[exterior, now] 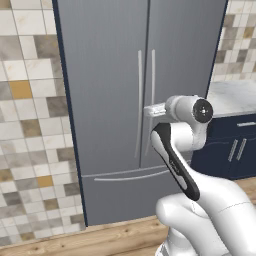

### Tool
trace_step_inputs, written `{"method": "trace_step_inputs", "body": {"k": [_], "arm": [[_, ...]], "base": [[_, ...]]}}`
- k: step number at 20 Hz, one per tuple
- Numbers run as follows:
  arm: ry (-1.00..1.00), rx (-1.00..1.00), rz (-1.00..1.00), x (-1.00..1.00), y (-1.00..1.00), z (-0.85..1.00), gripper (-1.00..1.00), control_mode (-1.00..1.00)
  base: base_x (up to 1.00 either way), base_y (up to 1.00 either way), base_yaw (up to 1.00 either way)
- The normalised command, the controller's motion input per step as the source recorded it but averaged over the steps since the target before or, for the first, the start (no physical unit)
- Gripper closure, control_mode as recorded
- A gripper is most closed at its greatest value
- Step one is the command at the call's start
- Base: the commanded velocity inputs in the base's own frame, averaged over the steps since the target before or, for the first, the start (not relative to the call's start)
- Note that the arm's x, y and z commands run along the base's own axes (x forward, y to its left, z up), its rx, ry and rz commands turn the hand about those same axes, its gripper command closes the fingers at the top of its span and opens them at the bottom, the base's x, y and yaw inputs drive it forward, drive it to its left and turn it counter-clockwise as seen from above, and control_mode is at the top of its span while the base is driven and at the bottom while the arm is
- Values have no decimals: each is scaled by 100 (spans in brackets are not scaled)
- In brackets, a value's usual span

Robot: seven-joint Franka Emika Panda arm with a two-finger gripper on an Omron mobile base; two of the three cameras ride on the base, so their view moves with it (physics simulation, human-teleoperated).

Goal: Retrieve the steak from the fridge and place it on the saucepan with marinade on the stove.

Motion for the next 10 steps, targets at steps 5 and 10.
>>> {"method": "trace_step_inputs", "body": {"k": [5, 10], "arm": [[-20, 1, -1, 7, 9, 45, -100, -100], [-16, 1, -4, 23, 1, 29, -100, -100]], "base": [[0, 0, 0], [0, 0, 0]]}}
